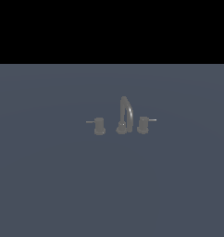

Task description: Turn on the faucet by rotating a designated handle.

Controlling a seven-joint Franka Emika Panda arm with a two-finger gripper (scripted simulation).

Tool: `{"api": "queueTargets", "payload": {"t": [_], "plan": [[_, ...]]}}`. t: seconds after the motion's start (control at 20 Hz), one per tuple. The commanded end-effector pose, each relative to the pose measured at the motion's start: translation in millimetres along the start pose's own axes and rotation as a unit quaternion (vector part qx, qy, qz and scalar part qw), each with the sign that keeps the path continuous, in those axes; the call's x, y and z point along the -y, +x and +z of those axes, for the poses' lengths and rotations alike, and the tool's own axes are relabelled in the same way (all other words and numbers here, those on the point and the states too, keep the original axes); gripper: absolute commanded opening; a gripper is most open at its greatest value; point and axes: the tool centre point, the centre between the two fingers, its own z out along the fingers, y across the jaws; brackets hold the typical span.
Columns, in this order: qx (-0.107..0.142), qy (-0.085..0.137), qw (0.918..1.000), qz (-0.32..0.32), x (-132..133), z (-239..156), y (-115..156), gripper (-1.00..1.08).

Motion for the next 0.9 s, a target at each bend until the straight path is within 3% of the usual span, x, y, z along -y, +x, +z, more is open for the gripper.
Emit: {"api": "queueTargets", "payload": {"t": [0.0, 0.85], "plan": [[0.0, 0.0, 1.0, 0.0, 0.0, 0.0, 0.0, -1.0], [-0.01, 0.009, 0.9998, 0.015, -1.2, -4.6, 17.4, -1.0]]}}
